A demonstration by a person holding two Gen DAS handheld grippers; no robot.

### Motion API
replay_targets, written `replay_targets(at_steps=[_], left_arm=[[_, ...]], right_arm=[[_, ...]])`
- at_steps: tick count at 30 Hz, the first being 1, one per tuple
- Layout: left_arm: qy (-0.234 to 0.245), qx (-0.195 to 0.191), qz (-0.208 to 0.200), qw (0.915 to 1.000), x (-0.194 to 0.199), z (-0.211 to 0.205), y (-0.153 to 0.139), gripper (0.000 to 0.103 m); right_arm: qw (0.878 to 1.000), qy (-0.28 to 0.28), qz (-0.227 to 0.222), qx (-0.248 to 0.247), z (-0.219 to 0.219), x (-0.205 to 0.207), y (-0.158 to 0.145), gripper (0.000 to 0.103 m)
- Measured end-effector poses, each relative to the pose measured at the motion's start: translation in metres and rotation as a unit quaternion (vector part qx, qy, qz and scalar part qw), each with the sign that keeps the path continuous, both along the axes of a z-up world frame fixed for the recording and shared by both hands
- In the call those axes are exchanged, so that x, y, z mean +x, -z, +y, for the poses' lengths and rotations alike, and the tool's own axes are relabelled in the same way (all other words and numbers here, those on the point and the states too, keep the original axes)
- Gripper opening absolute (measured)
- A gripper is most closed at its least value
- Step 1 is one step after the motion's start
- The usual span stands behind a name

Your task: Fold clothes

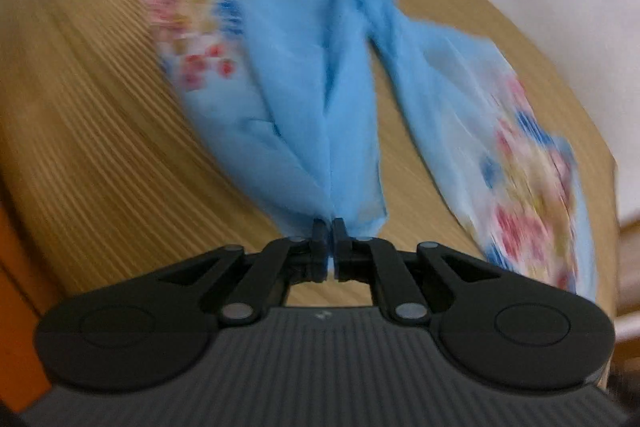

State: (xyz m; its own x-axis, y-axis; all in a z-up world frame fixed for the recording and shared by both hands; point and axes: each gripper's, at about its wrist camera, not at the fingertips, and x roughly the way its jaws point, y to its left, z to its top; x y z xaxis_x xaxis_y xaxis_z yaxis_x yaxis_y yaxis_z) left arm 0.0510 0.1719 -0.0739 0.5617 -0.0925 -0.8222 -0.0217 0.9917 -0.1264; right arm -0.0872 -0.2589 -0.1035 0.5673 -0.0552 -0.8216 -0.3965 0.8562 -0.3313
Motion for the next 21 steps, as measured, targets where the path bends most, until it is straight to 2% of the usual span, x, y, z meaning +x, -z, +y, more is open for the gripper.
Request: replay_targets(at_steps=[1, 2, 3, 5, 8, 11, 16, 18, 19, 21], left_arm=[[0.013, 0.005, -0.002, 0.9999, 0.005, -0.011, 0.000, 0.038], [0.027, 0.014, -0.006, 0.9995, 0.010, -0.023, 0.001, 0.038], [0.040, 0.024, -0.010, 0.9988, 0.018, -0.032, 0.002, 0.039], [0.075, 0.049, -0.020, 0.9957, 0.036, -0.053, 0.005, 0.047], [0.119, 0.098, -0.029, 0.9876, 0.065, -0.078, 0.015, 0.047], [0.155, 0.130, -0.029, 0.9789, 0.096, -0.093, 0.033, 0.048], [0.194, 0.119, -0.005, 0.9738, 0.139, -0.098, 0.061, 0.048], [0.201, 0.094, -0.002, 0.9750, 0.150, -0.096, 0.064, 0.027], [0.196, 0.079, 0.003, 0.9773, 0.154, -0.093, 0.063, 0.005], [0.182, 0.055, 0.003, 0.9817, 0.154, -0.081, 0.056, 0.004]], right_arm=[[1.000, 0.006, -0.017, 0.009, -0.003, -0.003, -0.007, 0.015], [0.999, 0.010, -0.039, 0.024, -0.001, -0.004, -0.015, 0.029], [0.997, 0.013, -0.061, 0.040, 0.002, -0.004, -0.024, 0.035], [0.992, 0.010, -0.098, 0.075, 0.012, -0.003, -0.040, 0.054], [0.984, -0.008, -0.131, 0.123, 0.039, 0.010, -0.054, 0.057], [0.980, -0.034, -0.128, 0.151, 0.066, 0.027, -0.049, 0.057], [0.985, -0.074, -0.082, 0.135, 0.128, 0.071, -0.002, 0.057], [0.987, -0.066, -0.069, 0.127, 0.143, 0.087, 0.012, 0.057], [0.988, -0.058, -0.063, 0.127, 0.148, 0.096, 0.016, 0.057], [0.988, -0.044, -0.053, 0.136, 0.157, 0.109, 0.023, 0.057]])
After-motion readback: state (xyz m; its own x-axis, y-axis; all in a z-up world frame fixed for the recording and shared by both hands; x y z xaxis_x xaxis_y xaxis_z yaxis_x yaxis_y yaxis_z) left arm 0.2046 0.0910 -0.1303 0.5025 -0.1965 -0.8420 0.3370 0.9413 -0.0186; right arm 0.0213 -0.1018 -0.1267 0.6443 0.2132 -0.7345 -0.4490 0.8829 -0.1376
